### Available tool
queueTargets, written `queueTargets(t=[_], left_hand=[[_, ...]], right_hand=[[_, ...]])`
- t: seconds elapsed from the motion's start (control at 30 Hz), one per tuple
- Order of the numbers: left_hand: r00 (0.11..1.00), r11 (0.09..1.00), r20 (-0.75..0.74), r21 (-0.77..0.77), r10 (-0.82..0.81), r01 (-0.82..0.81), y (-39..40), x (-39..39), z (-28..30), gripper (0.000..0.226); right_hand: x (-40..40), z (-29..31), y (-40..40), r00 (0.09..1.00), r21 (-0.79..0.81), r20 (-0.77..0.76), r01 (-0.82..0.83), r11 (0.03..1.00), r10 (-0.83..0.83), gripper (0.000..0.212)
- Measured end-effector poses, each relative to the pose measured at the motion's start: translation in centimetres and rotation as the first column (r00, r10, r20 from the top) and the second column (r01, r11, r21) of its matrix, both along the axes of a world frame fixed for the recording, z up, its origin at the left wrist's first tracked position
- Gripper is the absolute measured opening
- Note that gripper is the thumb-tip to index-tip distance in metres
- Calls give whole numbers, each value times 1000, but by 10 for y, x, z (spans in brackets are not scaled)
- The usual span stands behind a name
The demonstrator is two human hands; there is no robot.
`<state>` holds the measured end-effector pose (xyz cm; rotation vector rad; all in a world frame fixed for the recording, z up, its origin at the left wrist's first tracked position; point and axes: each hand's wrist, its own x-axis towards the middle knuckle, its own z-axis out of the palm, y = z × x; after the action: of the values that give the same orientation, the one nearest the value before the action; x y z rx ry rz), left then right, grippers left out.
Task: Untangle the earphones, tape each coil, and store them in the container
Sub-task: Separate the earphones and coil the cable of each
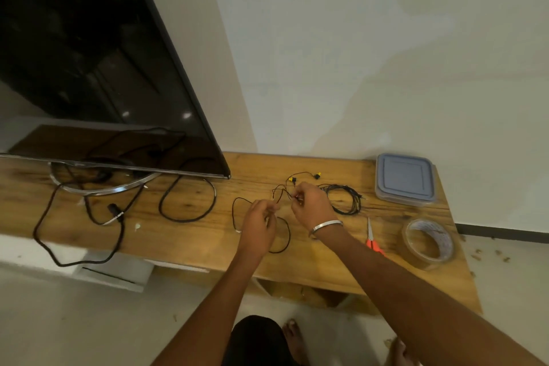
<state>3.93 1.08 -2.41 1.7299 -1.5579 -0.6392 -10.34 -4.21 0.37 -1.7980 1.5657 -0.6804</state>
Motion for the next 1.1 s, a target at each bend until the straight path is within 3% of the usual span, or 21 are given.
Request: queueTargets(t=[0.13, 0.2, 0.27, 0.4, 0.5, 0.6, 0.73, 0.8, 0.9, 1.0, 1.07, 1.1], left_hand=[[935, 969, -345, 246, 78, 10, 2, -26, 40, 21], [848, 909, -504, 411, 163, 70, 9, -42, 62, 33], [756, 876, -610, 471, 238, 105, 17, -53, 80, 37], [771, 888, -599, 448, 216, 100, 36, -60, 110, 30], [822, 885, -552, 441, 139, 147, 50, -57, 123, 27], [944, 885, -312, 403, -105, 231, 62, -55, 133, 26], [945, 879, -60, 352, -322, 322, 74, -57, 144, 26], [955, 899, -28, 330, -296, 288, 77, -54, 146, 27], [985, 942, -143, 306, -102, 142, 80, -50, 149, 31], [947, 923, -312, 382, 80, 48, 84, -51, 150, 26], [889, 890, -423, 454, 175, 41, 85, -55, 148, 20], [857, 880, -470, 473, 212, 42, 85, -59, 146, 19]], right_hand=[[-16, 31, 18, 991, -16, 132, -6, 1000, 8, 10], [-25, 43, 36, 991, -24, 129, -43, 999, 45, 9], [-31, 51, 52, 990, -33, 98, -104, 994, 106, 11], [-43, 71, 84, 970, -26, 121, -208, 978, 209, 18], [-56, 84, 100, 969, 0, 171, -180, 984, 177, 18], [-65, 91, 105, 987, -159, -38, -158, 975, 154, 23], [-62, 100, 113, 927, -212, -223, -347, 914, 300, 35], [-55, 97, 118, 943, -264, -250, -287, 921, 222, 41], [-49, 95, 127, 993, -348, -116, -43, 936, 2, 37], [-44, 106, 135, 998, -153, -22, -66, 986, 64, 9], [-39, 110, 139, 989, -18, -5, -150, 989, 150, 4], [-36, 111, 140, 988, 7, 1, -155, 988, 155, 13]])
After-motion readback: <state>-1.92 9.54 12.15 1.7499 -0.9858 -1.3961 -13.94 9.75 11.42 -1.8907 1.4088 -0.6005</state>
